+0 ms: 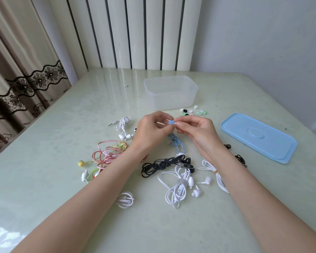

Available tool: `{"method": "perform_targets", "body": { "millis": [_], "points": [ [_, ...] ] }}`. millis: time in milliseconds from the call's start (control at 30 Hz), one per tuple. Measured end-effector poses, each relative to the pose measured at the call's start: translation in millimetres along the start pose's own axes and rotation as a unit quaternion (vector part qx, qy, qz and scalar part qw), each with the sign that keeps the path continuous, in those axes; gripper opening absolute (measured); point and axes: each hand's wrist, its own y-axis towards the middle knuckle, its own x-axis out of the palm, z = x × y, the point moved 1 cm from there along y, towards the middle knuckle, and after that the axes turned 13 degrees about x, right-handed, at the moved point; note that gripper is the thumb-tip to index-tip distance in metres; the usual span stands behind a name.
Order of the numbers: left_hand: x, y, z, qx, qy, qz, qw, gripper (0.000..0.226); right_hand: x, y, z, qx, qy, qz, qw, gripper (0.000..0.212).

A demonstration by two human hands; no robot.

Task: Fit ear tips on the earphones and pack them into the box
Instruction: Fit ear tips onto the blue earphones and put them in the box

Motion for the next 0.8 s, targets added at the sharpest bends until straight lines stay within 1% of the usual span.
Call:
{"method": "perform_targets", "body": {
  "millis": [67, 100, 167, 267, 433, 600, 700, 800],
  "points": [
    [-1.3, 0.6, 1.0, -0.033, -0.080, 0.003, 0.996, 0.008, -0.7, -0.7, -0.8, 0.001, 0.026, -0.001, 1.000, 0.013],
    [-1.9, 1.2, 1.5, -0.040, -0.103, 0.003, 0.994, 0.008, -1.0, -1.0, -1.4, 0.003, 0.041, -0.004, 0.999, 0.013],
    [-2.8, 2.1, 2.3, -0.042, -0.128, -0.001, 0.991, 0.003, -1.5, -0.8, -2.2, 0.009, 0.062, -0.008, 0.998, 0.013],
    [-4.1, 2.2, 2.2, -0.049, -0.153, 0.002, 0.987, 0.006, -1.9, -0.1, -2.1, 0.015, 0.084, -0.010, 0.996, 0.012],
    [-4.1, 1.7, 2.2, -0.057, -0.179, 0.003, 0.982, 0.007, -3.1, -0.6, -1.5, 0.003, 0.094, 0.002, 0.996, 0.011],
    [-4.6, 2.3, 2.7, -0.052, -0.189, 0.005, 0.981, 0.007, -3.8, -1.1, -2.7, -0.006, 0.086, -0.014, 0.996, 0.014],
    [-5.0, 2.5, 1.9, -0.050, -0.183, 0.005, 0.982, 0.006, -3.7, -1.1, -2.9, -0.007, 0.082, -0.016, 0.997, 0.015],
    [-5.0, 1.0, 3.1, -0.030, -0.173, -0.004, 0.984, 0.006, -3.1, -1.6, -2.5, -0.005, 0.085, -0.014, 0.996, 0.017]
  ]
}}
